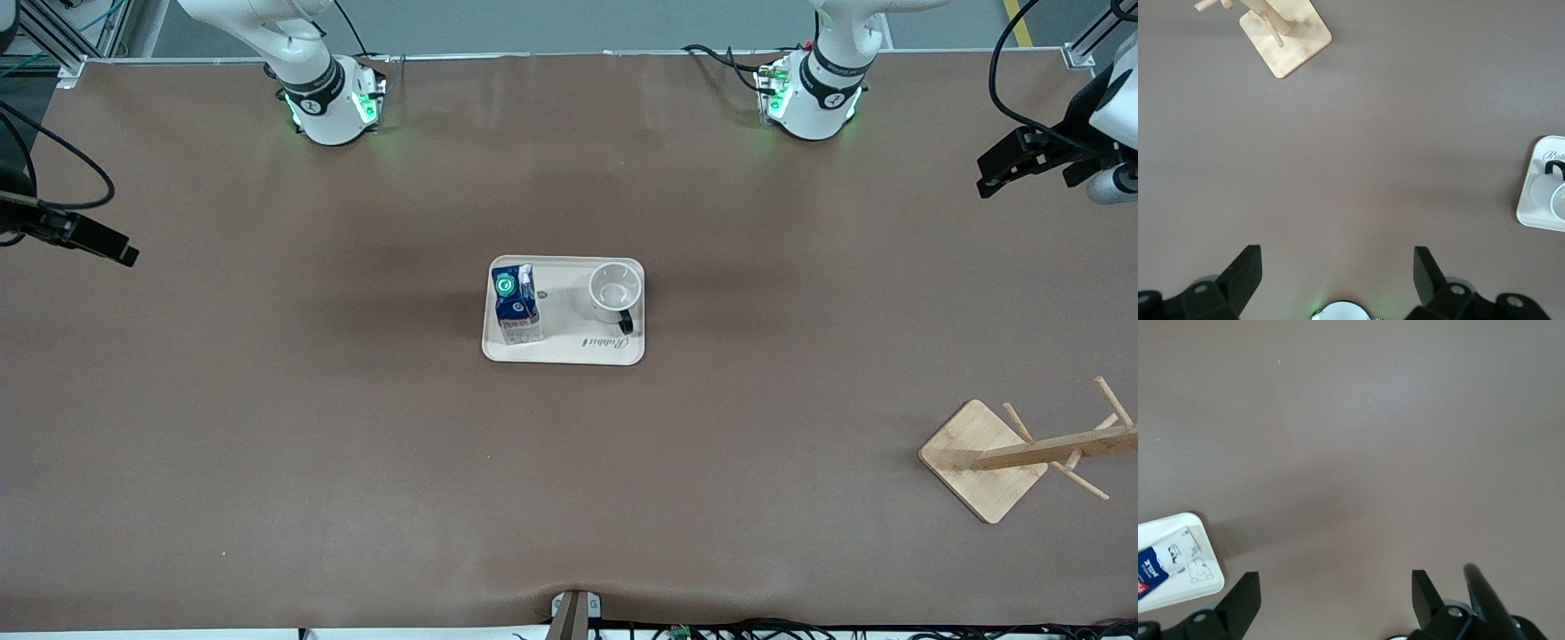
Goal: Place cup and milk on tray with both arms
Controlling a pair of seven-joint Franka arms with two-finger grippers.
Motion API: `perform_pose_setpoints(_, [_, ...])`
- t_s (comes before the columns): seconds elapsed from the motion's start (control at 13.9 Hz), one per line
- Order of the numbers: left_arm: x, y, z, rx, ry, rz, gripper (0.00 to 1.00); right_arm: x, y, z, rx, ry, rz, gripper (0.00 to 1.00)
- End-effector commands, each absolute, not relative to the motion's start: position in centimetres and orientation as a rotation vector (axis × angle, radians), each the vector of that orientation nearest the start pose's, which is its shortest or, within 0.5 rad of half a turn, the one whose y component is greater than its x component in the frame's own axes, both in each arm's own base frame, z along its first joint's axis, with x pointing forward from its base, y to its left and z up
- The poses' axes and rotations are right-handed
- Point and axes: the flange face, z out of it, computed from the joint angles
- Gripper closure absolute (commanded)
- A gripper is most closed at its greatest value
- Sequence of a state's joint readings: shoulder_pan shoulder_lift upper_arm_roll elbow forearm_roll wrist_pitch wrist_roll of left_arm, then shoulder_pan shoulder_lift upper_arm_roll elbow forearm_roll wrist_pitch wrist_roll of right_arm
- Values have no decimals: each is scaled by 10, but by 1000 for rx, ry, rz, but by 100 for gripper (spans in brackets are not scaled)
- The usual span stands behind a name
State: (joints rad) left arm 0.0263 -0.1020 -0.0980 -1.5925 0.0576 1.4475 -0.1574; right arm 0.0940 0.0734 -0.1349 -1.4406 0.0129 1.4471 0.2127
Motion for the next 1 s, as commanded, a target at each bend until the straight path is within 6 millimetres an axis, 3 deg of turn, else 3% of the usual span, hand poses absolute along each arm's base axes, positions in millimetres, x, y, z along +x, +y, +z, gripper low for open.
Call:
perform_pose_setpoints(0.0, [501, -33, 666, -3077, -123, 55, 0, 529, -31, 616, -3124, 197, 51, 0])
perform_pose_setpoints(0.29, [501, -33, 666, -3076, -119, 55, 0, 525, -28, 614, -3127, 124, 46, 0])
perform_pose_setpoints(0.65, [502, -34, 664, -3077, -118, 60, 0, 529, -21, 632, -3142, 108, -2, 0])
perform_pose_setpoints(0.93, [503, -36, 663, -3076, -111, 64, 0, 530, -22, 630, -3143, 106, 5, 0])
